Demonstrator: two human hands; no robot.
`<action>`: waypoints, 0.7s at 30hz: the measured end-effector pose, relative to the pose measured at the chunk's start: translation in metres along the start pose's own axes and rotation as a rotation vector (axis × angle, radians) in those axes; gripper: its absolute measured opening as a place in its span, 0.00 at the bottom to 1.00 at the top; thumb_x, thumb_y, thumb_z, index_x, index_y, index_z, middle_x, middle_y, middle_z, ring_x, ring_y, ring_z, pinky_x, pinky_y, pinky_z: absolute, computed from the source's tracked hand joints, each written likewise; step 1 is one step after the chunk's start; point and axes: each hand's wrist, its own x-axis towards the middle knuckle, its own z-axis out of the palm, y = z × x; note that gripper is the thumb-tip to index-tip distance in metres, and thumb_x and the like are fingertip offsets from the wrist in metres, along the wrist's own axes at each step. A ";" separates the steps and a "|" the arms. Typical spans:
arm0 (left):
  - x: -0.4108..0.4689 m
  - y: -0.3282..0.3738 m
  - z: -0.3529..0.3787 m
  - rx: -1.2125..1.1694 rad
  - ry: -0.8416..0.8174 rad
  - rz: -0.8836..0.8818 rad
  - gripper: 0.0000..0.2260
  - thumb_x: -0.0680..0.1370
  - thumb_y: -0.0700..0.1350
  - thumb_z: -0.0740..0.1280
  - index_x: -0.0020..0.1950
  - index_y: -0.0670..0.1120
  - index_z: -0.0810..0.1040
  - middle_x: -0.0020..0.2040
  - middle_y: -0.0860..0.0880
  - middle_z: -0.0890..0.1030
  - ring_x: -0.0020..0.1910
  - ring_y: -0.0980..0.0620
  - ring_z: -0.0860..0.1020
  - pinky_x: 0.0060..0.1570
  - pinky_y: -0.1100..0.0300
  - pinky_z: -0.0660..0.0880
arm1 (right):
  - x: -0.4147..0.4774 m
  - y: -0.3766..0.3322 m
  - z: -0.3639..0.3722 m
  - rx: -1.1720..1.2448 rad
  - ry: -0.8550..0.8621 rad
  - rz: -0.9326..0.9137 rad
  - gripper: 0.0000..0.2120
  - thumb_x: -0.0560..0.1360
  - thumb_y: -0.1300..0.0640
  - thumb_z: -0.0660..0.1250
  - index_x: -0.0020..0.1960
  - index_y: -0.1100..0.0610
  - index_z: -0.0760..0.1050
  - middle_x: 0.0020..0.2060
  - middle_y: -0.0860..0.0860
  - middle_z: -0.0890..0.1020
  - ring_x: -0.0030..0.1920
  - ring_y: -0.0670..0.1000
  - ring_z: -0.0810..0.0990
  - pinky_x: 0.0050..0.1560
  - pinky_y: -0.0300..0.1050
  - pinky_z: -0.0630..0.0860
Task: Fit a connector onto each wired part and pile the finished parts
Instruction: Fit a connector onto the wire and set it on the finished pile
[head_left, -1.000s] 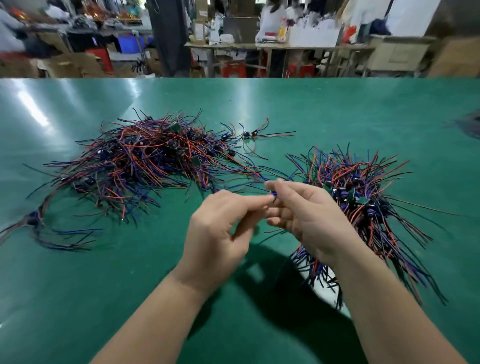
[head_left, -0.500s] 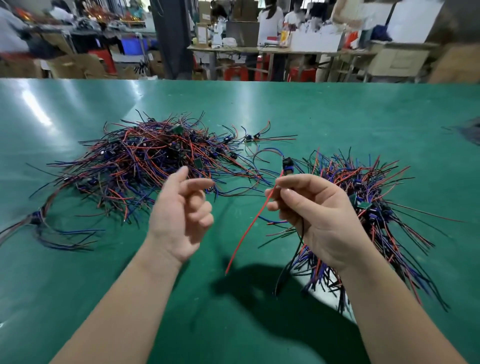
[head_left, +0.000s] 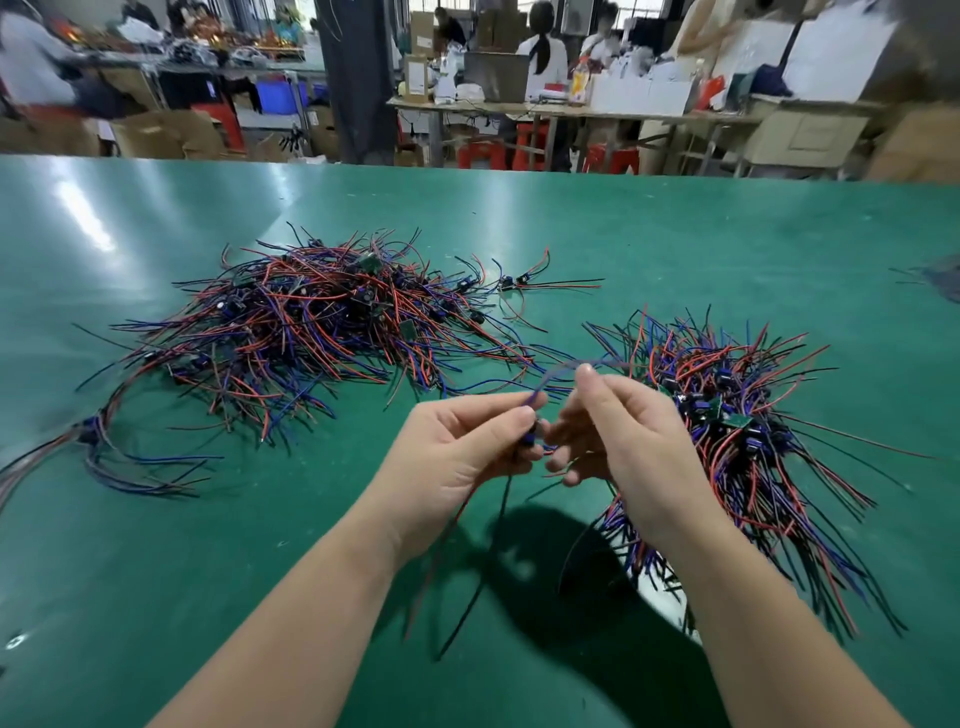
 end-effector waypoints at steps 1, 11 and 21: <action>-0.001 -0.001 0.002 0.031 -0.041 -0.010 0.10 0.68 0.44 0.70 0.47 0.46 0.86 0.40 0.46 0.85 0.36 0.55 0.81 0.39 0.64 0.78 | 0.002 0.001 -0.001 -0.009 -0.037 0.016 0.16 0.71 0.45 0.67 0.37 0.58 0.79 0.30 0.56 0.80 0.28 0.52 0.77 0.27 0.41 0.73; -0.005 0.001 0.002 0.282 -0.122 -0.226 0.04 0.69 0.37 0.73 0.35 0.44 0.84 0.36 0.44 0.84 0.33 0.53 0.81 0.36 0.63 0.78 | 0.008 -0.002 -0.013 0.087 0.107 0.086 0.07 0.61 0.56 0.73 0.30 0.58 0.79 0.25 0.53 0.80 0.23 0.46 0.75 0.23 0.35 0.69; -0.012 0.009 0.001 0.336 -0.425 -0.339 0.04 0.69 0.39 0.70 0.37 0.48 0.82 0.36 0.47 0.82 0.36 0.51 0.79 0.43 0.60 0.76 | 0.013 -0.012 -0.033 0.185 0.411 0.068 0.12 0.73 0.59 0.72 0.34 0.60 0.72 0.23 0.52 0.79 0.18 0.45 0.71 0.19 0.33 0.65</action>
